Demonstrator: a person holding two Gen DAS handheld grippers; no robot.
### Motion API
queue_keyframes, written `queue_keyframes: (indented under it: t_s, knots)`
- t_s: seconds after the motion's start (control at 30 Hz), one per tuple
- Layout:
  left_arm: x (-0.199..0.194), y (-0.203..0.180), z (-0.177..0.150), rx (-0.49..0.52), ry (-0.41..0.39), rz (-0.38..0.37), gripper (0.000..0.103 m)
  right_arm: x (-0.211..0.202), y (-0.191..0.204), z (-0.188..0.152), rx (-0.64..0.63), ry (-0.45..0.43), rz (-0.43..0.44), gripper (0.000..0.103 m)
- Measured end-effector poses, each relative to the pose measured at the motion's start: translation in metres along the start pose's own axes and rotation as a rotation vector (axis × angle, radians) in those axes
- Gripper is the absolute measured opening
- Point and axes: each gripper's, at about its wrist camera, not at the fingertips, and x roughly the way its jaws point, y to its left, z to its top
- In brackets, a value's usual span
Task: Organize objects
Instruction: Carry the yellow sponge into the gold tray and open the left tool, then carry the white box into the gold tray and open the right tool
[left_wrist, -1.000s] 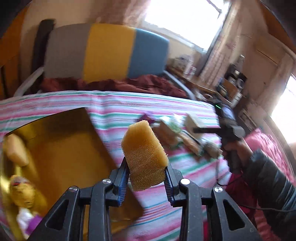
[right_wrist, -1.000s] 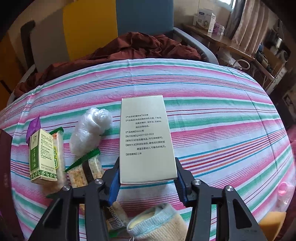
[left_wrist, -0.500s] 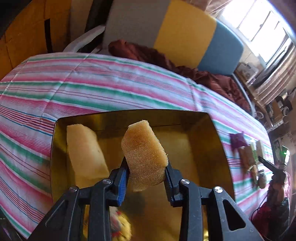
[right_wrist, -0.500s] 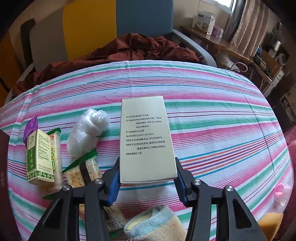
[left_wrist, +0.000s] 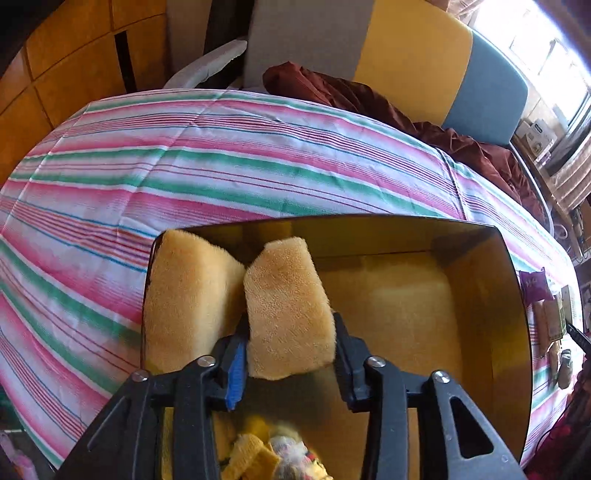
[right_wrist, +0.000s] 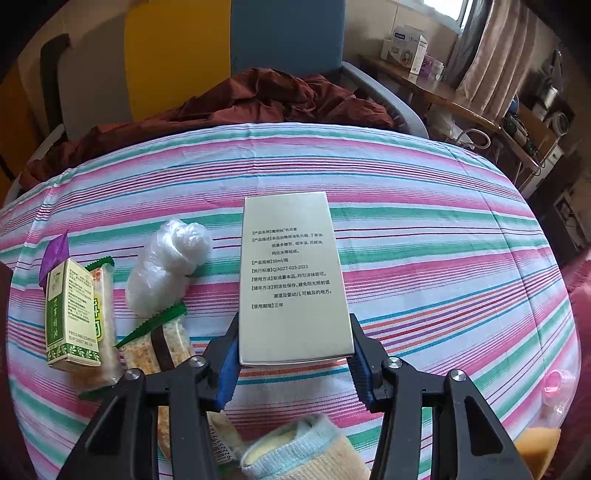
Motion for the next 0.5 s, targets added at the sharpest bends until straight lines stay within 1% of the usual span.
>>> queue_keyframes:
  t_s: [0.1,0.13,0.17,0.23,0.3,0.37,0.4,0.5]
  knots:
    - [-0.009,0.0,-0.003,-0.011,-0.025,0.009,0.044,0.001,-0.001,0.0,0.002,0.0,0.0,0.051]
    - [-0.014,-0.001,-0.004,-0.005,-0.042,0.018,0.048,0.0,-0.002,0.0,0.004,-0.001,0.0,0.051]
    - [-0.02,-0.002,-0.006,0.01,-0.062,0.024,0.055,0.0,-0.002,0.0,0.007,-0.002,-0.002,0.051]
    - [-0.029,-0.003,-0.009,0.025,-0.088,0.022,0.065,0.001,-0.005,0.001,0.016,-0.001,0.001,0.051]
    - [-0.037,-0.003,-0.011,0.015,-0.104,0.023,0.066,0.0,-0.007,0.0,0.024,-0.001,0.002,0.051]
    - [-0.052,-0.004,-0.017,0.002,-0.138,0.064,0.067,-0.002,-0.009,0.001,0.032,-0.007,0.007,0.051]
    - [-0.062,-0.006,-0.021,-0.007,-0.164,0.069,0.067,-0.002,-0.01,0.001,0.039,-0.01,0.012,0.05]
    - [-0.09,-0.007,-0.039,-0.035,-0.223,0.017,0.067,-0.004,-0.015,0.002,0.062,-0.016,0.021,0.05]
